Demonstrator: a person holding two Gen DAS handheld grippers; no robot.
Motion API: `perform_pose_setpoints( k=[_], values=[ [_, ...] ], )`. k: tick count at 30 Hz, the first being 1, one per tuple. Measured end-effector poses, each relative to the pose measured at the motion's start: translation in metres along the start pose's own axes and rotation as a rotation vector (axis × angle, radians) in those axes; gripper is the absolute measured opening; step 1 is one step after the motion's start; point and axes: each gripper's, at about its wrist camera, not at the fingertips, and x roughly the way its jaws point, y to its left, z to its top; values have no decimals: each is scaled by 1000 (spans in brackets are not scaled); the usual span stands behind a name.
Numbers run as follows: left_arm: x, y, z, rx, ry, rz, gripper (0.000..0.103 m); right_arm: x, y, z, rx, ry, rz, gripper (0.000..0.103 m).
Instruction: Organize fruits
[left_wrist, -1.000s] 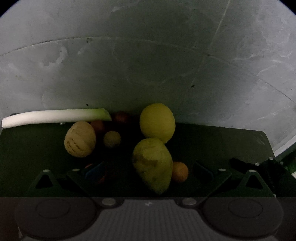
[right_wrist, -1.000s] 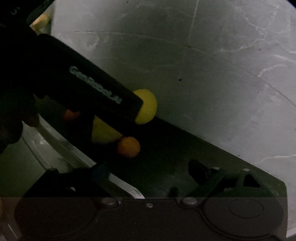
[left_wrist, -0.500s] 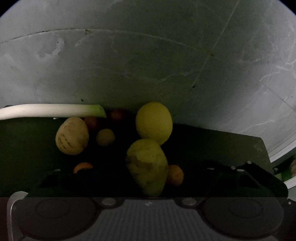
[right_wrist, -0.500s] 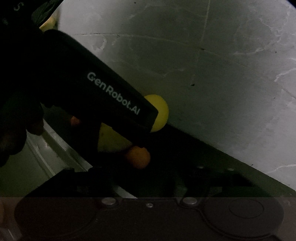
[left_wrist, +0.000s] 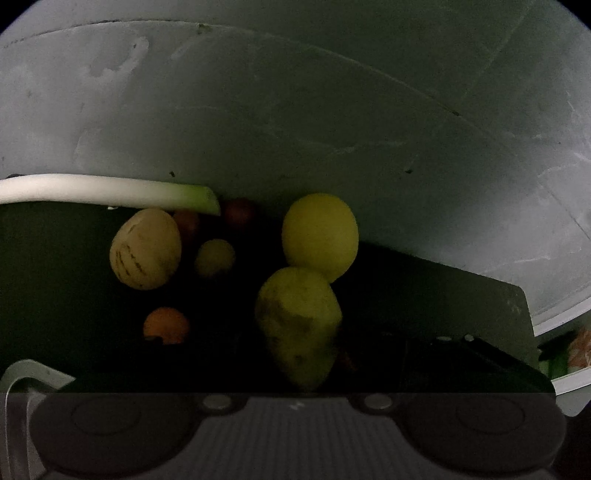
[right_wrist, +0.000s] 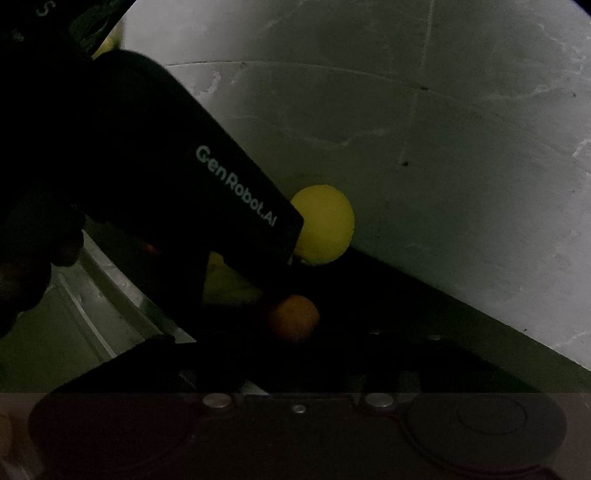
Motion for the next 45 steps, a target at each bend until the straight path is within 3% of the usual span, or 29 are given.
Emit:
perform_pose_setpoints(
  k=[3,23,45],
  values=[
    [0,3,0,-16,2,-8,57,-1,0,1,-14,-4,4,35],
    [-10,5,-11,11,-25,-33,56,-33,14,-3,11,-41,-70,35],
    [-71,11,-55,98,-31,-92,56,-102,58,-21,90,-56,-167,35]
  ],
)
